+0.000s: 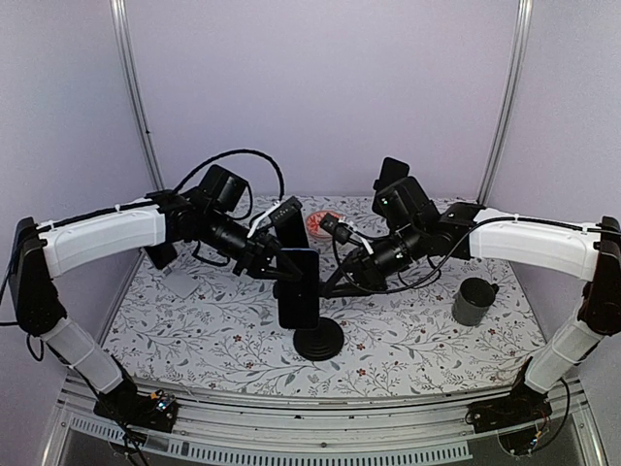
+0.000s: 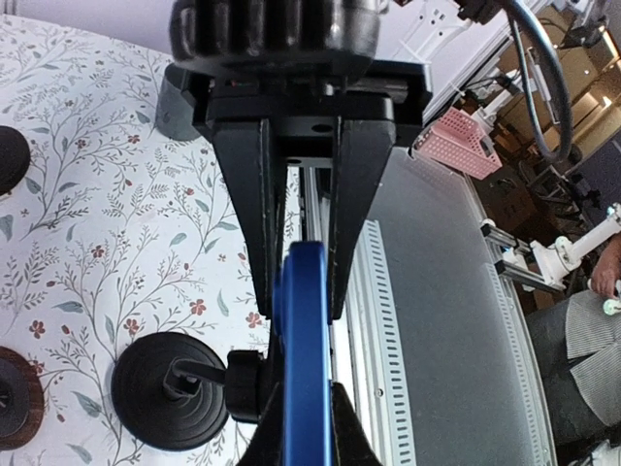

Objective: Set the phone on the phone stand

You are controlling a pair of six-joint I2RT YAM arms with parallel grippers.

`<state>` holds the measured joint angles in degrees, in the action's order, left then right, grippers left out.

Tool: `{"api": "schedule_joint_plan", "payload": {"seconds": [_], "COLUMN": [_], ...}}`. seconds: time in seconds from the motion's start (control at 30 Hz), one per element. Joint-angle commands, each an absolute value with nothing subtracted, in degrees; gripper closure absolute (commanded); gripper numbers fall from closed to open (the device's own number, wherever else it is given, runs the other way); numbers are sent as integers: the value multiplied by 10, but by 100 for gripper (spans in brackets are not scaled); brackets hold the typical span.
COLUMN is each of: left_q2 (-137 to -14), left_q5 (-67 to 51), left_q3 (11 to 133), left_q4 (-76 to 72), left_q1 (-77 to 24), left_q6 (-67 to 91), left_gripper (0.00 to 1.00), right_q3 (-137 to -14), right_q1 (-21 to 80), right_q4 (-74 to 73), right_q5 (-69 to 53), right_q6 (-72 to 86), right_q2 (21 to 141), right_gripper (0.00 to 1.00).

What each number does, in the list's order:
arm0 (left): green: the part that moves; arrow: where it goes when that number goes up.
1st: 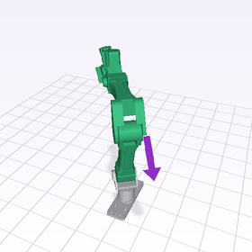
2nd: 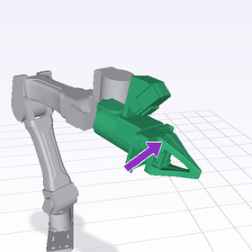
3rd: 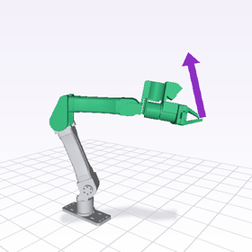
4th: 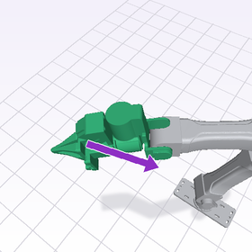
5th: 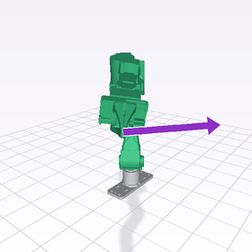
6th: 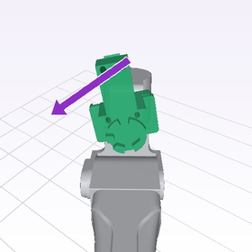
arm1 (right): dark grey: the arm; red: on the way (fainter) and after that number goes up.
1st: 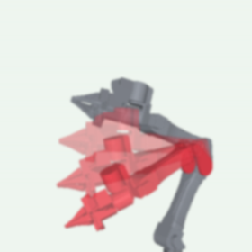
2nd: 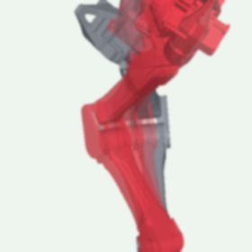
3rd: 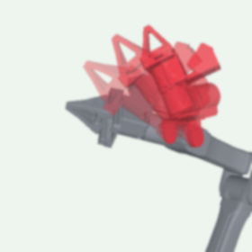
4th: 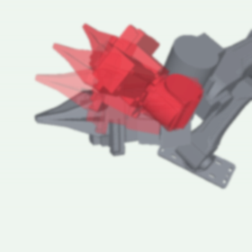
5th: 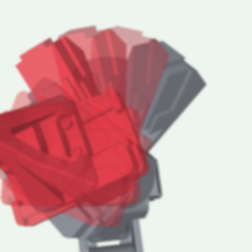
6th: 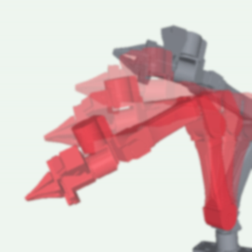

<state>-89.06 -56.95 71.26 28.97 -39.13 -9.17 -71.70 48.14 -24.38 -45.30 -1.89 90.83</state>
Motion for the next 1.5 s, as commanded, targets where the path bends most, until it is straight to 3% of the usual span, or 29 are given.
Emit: {"api": "schedule_joint_plan", "payload": {"seconds": [0.0,0.27,0.47,0.67,0.8,0.9,1.07,1.23,1.37,1.47], "left_q2": [-924,-944,-945,-937,-925,-918,-915,-889,-853,-826], "left_q5": [-469,-443,-452,-481,-488,-479,-469,-440,-416,-366], "left_q3": [758,770,758,743,728,719,724,732,732,743], "left_q4": [371,312,254,223,191,172,166,163,164,184], "left_q1": [-368,-402,-422,-433,-438,-438,-439,-447,-449,-450], "left_q6": [-81,-47,-20,-14,-9,1,10,8,7,5], "left_gripper": [100,100,100,100,100,100,71,56,47,27], "right_q3": [-738,-733,-740,-727,-723,-723,-723,-735,-764,-780], "right_q1": [474,483,484,452,418,410,404,402,395,392], "right_q4": [-271,-208,-201,-234,-245,-258,-276,-296,-325,-336], "right_q5": [-537,-563,-564,-492,-456,-411,-374,-303,-200,-140], "right_q6": [-7,49,64,86,99,86,81,76,77,77], "right_q2": [884,902,905,879,847,828,817,805,793,782], "right_gripper": [99,91,66,30,18,15,9,0,1,1]}}
